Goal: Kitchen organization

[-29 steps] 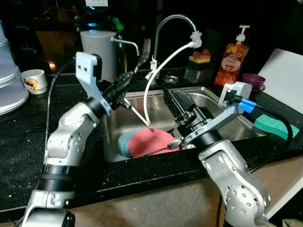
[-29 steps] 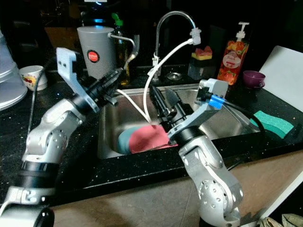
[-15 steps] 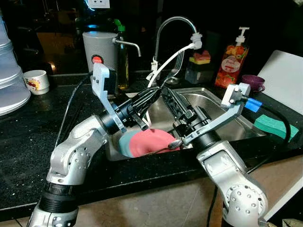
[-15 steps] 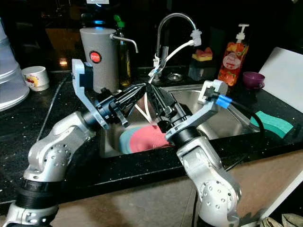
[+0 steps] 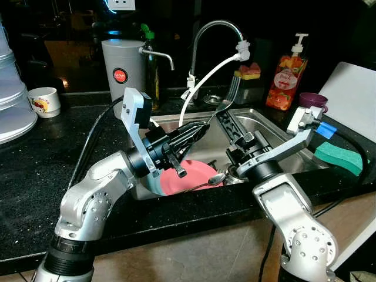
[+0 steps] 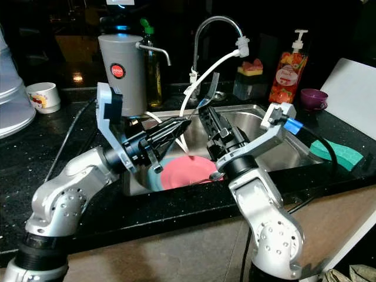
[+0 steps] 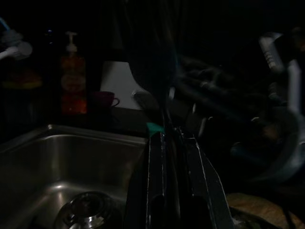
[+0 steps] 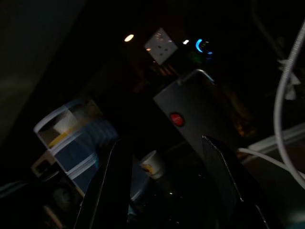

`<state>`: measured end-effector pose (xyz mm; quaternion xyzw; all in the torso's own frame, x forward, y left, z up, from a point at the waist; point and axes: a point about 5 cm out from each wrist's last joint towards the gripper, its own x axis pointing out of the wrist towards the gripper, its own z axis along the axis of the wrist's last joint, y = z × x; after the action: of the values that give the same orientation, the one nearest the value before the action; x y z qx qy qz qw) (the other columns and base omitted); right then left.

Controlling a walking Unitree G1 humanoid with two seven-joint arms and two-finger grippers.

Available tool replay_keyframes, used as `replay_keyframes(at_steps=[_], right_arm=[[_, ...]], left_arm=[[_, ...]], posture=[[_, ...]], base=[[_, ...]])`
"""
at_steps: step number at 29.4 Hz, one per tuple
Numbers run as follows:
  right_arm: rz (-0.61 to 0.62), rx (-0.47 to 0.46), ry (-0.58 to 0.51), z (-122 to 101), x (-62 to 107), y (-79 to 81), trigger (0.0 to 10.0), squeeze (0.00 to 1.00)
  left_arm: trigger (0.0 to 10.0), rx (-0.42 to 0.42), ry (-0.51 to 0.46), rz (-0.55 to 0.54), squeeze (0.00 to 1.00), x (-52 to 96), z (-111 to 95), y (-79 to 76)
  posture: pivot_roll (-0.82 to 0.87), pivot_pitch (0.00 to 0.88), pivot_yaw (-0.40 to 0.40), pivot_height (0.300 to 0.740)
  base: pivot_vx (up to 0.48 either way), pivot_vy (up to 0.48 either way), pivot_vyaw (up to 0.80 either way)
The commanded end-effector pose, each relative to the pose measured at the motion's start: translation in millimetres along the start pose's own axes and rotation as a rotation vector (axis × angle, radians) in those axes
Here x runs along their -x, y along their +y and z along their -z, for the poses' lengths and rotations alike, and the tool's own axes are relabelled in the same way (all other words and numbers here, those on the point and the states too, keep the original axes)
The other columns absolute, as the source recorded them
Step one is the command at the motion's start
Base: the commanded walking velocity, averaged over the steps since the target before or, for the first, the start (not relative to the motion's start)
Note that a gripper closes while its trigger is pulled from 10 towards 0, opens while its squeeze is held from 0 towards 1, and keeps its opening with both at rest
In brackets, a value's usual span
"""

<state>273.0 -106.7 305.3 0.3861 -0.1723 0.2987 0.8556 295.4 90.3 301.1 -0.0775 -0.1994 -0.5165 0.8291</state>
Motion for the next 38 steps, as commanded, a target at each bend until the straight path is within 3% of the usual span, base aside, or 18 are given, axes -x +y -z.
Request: replay_keyframes(at_steps=[1, 8, 17, 18, 19, 20, 21, 22, 23, 24, 25, 26, 29, 31, 38], right_arm=[[-0.035, -0.009, -0.003, -1, 0.2, 6.2, 10.0, 0.0], [-0.049, -0.009, 0.015, 2, 2.0, 8.6, 10.0, 0.0], [-0.061, 0.042, 0.054, 6, 3.0, 8.6, 10.0, 0.0], [-0.062, 0.191, 0.117, 12, 4.0, 8.2, 10.0, 0.0], [-0.062, 0.191, 0.117, 12, 4.0, 8.2, 10.0, 0.0], [-0.053, 0.4, 0.197, 22, 5.9, 3.7, 10.0, 0.0], [-0.053, 0.4, 0.197, 22, 5.9, 3.7, 10.0, 0.0], [-0.039, 0.595, 0.264, 30, 8.9, -3.4, 10.0, 0.0], [-0.039, 0.595, 0.264, 30, 8.9, -3.4, 10.0, 0.0], [-0.016, 0.716, 0.294, 33, 11.8, -10.5, 10.0, 0.0], [-0.016, 0.716, 0.294, 33, 11.8, -10.5, 10.0, 0.0], [0.045, 0.853, 0.271, 28, 12.5, -19.8, 10.0, 0.0], [0.077, 0.927, 0.239, 23, 11.9, -23.2, 10.0, 0.0], [0.113, 1.052, 0.179, 15, 10.4, -25.6, 10.0, 0.0], [0.146, 1.218, 0.075, 4, 6.7, -24.6, 10.0, 0.0]], left_arm=[[10.0, -0.006, -0.009, -0.028, 0.0, -0.3, -2, 2.6], [10.0, -0.017, -0.062, -0.171, 0.0, 0.4, -13, 24.7], [10.0, -0.01, -0.03, -0.199, 0.0, -0.1, -4, 25.1], [10.0, 0.002, -0.038, -0.21, 0.0, 0.6, -5, 27.2], [10.0, 0.002, -0.038, -0.21, 0.0, 0.6, -5, 27.2], [10.0, 0.012, -0.048, -0.22, 0.0, 2.0, -8, 29.9], [10.0, 0.012, -0.048, -0.22, 0.0, 2.0, -8, 29.9], [10.0, 0.016, -0.057, -0.229, 0.0, 3.4, -11, 32.8], [10.0, 0.016, -0.057, -0.229, 0.0, 3.4, -11, 32.8], [10.0, 0.009, -0.059, -0.235, 0.0, 5.2, -14, 35.4], [10.0, 0.009, -0.059, -0.235, 0.0, 5.2, -14, 35.4], [10.0, -0.014, -0.047, -0.238, 0.0, 9.2, -17, 39.3], [10.0, -0.029, -0.034, -0.23, 0.0, 11.2, -17, 40.1], [10.0, -0.054, -0.005, -0.21, 0.0, 14.0, -17, 39.6], [10.0, -0.069, 0.022, -0.199, 0.0, 12.6, -12, 35.8]], posture=[[-0.08, 0.06, -0.049, 0.74], [-0.08, 0.059, -0.046, 0.74], [-0.08, 0.054, -0.044, 0.74], [-0.08, 0.054, -0.044, 0.74], [-0.08, 0.054, -0.044, 0.74], [-0.08, 0.05, -0.041, 0.74], [-0.08, 0.05, -0.041, 0.74], [-0.08, 0.05, -0.041, 0.74], [-0.08, 0.05, -0.041, 0.74], [-0.07, 0.049, -0.041, 0.74], [-0.07, 0.049, -0.041, 0.74], [-0.07, 0.046, -0.04, 0.74], [-0.07, 0.045, -0.038, 0.74], [-0.07, 0.045, -0.037, 0.74], [-0.07, 0.045, -0.037, 0.74]], base=[[0.0, 0.0, 0.0], [0.0, 0.0, 0.0], [0.0, 0.0, 0.0], [0.0, 0.0, 0.0], [0.0, 0.0, 0.0], [0.0, 0.0, 0.0], [0.0, 0.0, 0.0], [0.0, 0.0, 0.0], [0.0, 0.0, 0.0], [0.0, 0.0, 0.0], [0.0, 0.0, 0.0], [0.0, 0.0, 0.0], [0.0, 0.0, 0.0], [0.0, 0.0, 0.0], [0.0, 0.0, 0.0]])
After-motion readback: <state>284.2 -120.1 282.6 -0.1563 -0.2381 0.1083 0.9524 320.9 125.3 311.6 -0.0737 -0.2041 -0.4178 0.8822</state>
